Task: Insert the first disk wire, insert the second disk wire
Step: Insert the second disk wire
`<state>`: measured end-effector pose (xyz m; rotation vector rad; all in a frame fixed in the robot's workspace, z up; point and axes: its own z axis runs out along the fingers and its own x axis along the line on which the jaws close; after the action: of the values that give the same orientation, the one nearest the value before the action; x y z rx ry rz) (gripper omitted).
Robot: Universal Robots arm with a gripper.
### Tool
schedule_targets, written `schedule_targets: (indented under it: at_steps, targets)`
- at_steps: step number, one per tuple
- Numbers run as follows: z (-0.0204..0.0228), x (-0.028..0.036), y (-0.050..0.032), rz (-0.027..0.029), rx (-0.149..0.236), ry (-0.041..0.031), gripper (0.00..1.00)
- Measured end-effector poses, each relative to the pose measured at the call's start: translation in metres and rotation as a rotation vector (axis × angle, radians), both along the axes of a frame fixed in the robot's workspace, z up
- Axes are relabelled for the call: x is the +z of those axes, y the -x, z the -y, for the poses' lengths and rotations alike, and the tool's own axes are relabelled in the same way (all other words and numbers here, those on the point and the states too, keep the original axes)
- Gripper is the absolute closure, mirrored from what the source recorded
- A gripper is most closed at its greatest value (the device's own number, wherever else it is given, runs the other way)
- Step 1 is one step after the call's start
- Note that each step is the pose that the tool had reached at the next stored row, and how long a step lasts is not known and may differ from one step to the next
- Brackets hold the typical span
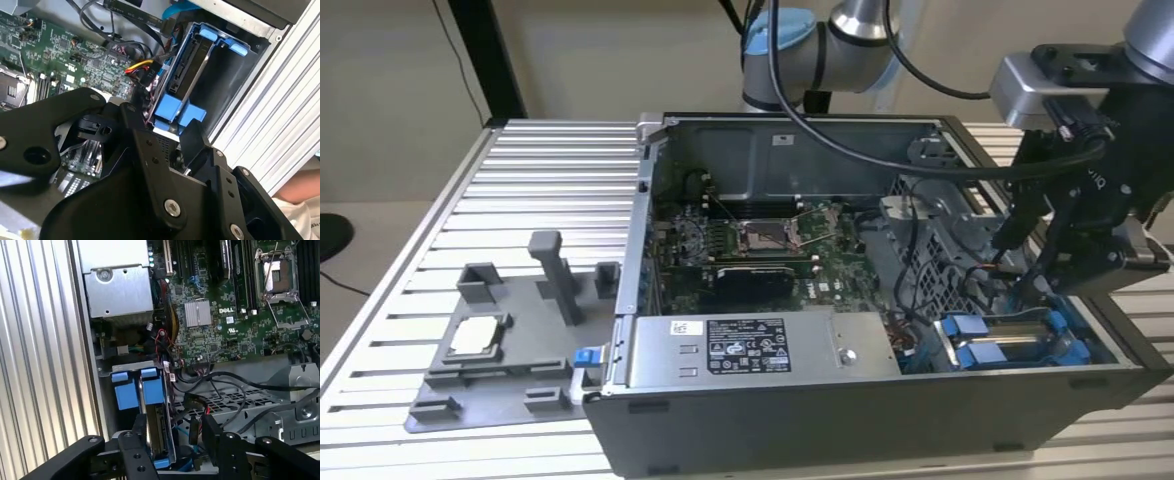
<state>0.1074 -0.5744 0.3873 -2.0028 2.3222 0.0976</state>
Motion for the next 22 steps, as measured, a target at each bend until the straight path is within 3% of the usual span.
schedule_targets:
  at_steps: [8,15,22]
  targets:
    - [-0.0012,-0.0047,-0.0078,-0.0001,-0.027,-0.0061,0.00]
    - [-0.0021,-0.0121,-0.0124,-0.0003,-0.049,-0.0299,0.00]
    - [-0.0059,-0.0194,-0.0135,-0.0008,-0.057,-0.0547,0.00]
